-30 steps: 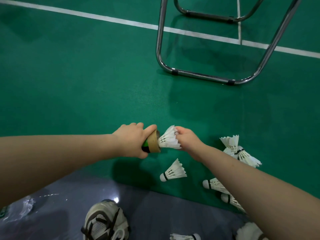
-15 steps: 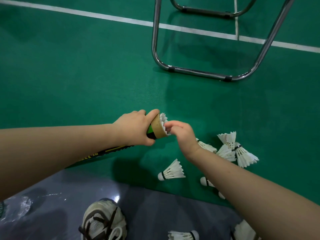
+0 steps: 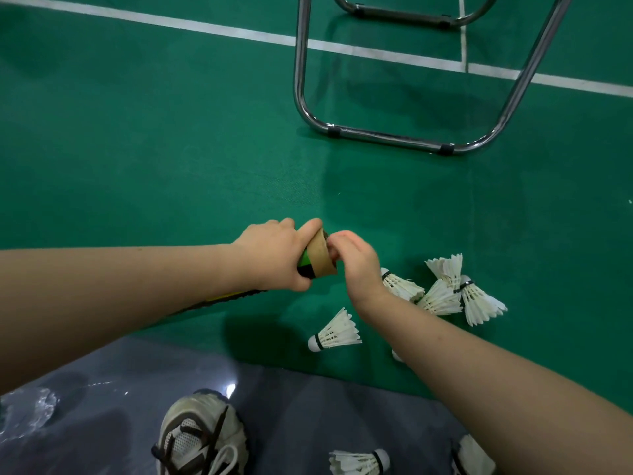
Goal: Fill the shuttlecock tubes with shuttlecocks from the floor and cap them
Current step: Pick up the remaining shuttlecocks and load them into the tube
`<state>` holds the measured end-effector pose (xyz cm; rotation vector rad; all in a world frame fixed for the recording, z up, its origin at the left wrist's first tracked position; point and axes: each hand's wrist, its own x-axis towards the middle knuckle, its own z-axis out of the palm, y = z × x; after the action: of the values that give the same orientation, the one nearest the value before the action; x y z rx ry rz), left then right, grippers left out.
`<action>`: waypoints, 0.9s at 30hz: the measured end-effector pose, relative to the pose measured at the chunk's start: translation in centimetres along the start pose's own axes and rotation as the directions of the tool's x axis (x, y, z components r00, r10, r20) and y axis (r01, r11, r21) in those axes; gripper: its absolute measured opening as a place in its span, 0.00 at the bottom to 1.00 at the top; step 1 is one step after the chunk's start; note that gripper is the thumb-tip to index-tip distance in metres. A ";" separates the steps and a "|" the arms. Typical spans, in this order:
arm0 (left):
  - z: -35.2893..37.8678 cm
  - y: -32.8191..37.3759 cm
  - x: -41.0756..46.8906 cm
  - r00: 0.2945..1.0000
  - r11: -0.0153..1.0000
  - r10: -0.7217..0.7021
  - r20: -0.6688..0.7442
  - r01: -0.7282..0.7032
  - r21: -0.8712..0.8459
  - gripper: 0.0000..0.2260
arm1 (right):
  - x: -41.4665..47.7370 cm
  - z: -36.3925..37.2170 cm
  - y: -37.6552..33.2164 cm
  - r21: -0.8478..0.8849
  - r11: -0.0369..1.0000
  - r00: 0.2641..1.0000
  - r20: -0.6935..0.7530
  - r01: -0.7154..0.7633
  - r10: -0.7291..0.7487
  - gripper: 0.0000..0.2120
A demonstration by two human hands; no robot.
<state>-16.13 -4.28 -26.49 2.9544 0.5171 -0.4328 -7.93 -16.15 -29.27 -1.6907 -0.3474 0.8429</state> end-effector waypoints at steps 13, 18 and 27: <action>1.8 0.1 -1.2 0.991 0.998 0.002 0.136 -0.010 0.061 0.39 | -0.5 -2.7 7.6 -0.849 0.465 0.858 0.029 -0.250 0.513 0.13; 1.6 -0.1 -0.9 0.988 0.998 -0.025 0.152 0.014 0.068 0.38 | 0.7 -3.5 3.6 -0.561 0.816 0.991 -0.089 -0.135 0.103 0.10; 0.3 1.1 0.2 0.997 1.000 -0.023 0.080 0.024 -0.012 0.34 | -0.1 -2.2 0.1 -0.425 0.879 0.975 0.143 0.217 -0.171 0.15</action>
<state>-15.65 -5.31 -26.77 2.9074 0.5433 -0.5446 -6.55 -17.84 -29.14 -1.9892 -0.8154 0.7355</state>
